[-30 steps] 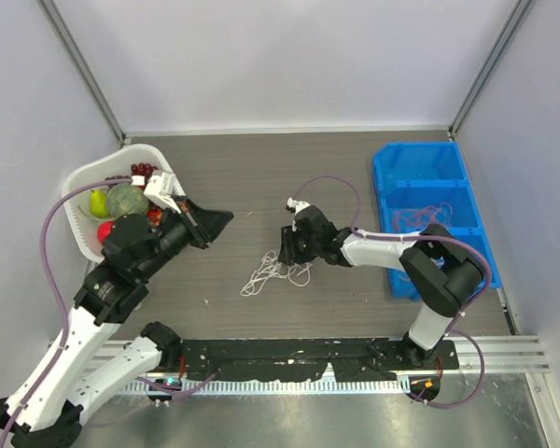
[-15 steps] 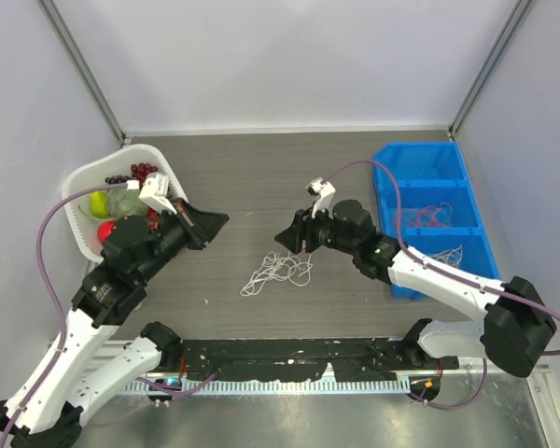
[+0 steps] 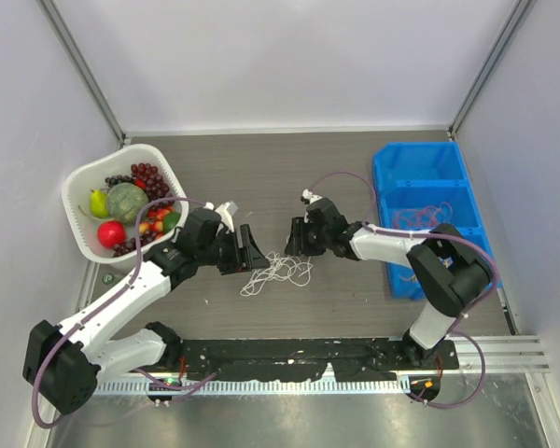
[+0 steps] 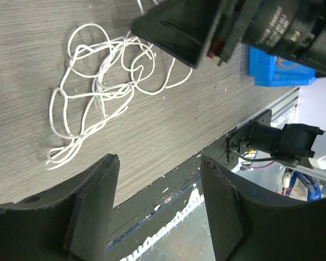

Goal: Untangle the cables

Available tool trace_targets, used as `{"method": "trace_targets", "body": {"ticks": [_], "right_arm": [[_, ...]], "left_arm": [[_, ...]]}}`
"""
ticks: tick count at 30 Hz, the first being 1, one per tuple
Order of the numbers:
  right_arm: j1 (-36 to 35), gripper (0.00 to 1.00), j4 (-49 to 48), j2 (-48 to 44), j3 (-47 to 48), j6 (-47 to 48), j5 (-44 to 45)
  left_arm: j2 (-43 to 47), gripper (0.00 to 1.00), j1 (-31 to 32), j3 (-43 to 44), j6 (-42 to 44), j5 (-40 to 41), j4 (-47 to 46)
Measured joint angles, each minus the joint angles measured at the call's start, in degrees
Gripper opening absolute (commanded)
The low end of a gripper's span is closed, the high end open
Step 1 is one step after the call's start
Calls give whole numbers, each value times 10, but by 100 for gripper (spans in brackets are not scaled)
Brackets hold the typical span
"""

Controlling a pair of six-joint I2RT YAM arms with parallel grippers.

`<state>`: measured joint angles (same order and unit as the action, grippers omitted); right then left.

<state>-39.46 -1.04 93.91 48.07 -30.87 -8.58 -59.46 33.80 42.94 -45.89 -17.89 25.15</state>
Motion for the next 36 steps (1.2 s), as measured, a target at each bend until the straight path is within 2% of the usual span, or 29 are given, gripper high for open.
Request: {"method": "trace_targets", "body": {"ticks": [3, 5, 6, 8, 9, 13, 17, 22, 31, 32, 33, 34, 35, 36], "right_arm": [[0, 35, -1, 42, 33, -10, -5], [0, 25, -8, 60, 48, -12, -8], [0, 15, -12, 64, 52, -12, -13], [0, 3, -19, 64, 53, -11, -26], [0, 1, -24, 63, 53, -10, -32], [-2, 1, -43, 33, 45, -9, -60], [-3, 1, -64, -68, 27, -11, -113], [-3, 1, -136, -181, 29, -42, -182], [-5, 0, -213, -200, 30, -132, -268], [-5, 1, -217, -199, 30, -139, -272], [-6, 1, -220, -199, 30, -142, -273], [-6, 1, -220, -199, 30, -144, -273], [-6, 1, -219, -199, 30, -143, -271], [-7, 1, -214, -199, 30, -141, -268]], "left_arm": [[0, 66, 0, -11, -6, -12, -10], [3, 65, 0, -11, -6, -14, -18], [7, 66, 0, -11, -6, -14, -19], [15, 70, 0, -11, -6, -14, -20], [22, 72, 0, -12, -4, -12, -22], [50, 80, 0, -17, 1, -7, -23], [62, 85, 0, -21, 6, 6, -33], [47, 88, 0, -23, 11, 40, -39], [10, 92, 0, -20, 0, 66, -65], [9, 89, 0, -20, -2, 58, -74], [7, 82, 0, -20, -4, 47, -85], [7, 69, 0, -20, -6, 36, -95], [6, 63, 0, -21, -10, 18, -110], [7, 62, 0, -24, -17, 0, -129]]}}
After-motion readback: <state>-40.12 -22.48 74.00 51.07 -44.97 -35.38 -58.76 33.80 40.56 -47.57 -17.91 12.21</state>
